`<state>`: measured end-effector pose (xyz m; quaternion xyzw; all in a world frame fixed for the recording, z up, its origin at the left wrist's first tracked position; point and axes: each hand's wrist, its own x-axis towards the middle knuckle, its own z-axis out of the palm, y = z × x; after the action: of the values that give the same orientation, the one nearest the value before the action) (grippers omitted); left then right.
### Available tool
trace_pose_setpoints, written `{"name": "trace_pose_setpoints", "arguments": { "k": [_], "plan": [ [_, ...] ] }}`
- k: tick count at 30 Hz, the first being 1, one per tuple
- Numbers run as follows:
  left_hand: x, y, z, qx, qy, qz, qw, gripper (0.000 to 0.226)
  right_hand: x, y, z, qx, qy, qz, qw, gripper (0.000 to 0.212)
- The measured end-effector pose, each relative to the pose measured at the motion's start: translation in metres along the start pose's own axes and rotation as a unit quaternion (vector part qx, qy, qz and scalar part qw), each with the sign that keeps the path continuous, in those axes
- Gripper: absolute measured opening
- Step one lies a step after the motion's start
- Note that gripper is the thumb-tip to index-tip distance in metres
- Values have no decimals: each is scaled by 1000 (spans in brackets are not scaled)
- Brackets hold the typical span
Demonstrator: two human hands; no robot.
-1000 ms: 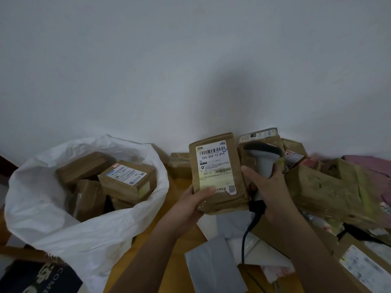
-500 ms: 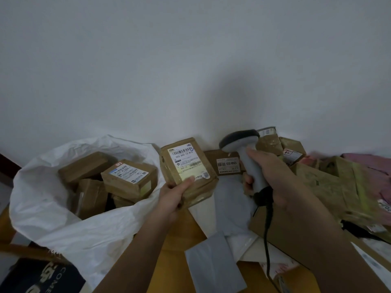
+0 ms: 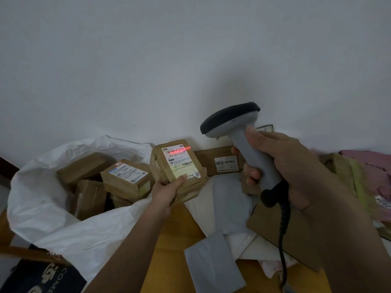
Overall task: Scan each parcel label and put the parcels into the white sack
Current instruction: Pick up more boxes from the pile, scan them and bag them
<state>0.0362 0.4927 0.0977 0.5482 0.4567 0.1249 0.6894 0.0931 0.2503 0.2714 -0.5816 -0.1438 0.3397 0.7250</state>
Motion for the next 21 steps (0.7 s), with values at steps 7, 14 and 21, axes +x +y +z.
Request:
{"name": "trace_pose_setpoints", "arguments": {
  "k": [7,14,21],
  "plan": [
    [7,-3,3,11,15,-6,1000,68,-2,-3,-5,10,16,0,1000,54],
    [10,-5,7,10,24,-4,1000,67,0,-6,-11,1,15,7,1000,58],
    [9,-7,11,12,21,9,1000,59,6,-7,-17,16,14,17,1000,57]
  ]
}}
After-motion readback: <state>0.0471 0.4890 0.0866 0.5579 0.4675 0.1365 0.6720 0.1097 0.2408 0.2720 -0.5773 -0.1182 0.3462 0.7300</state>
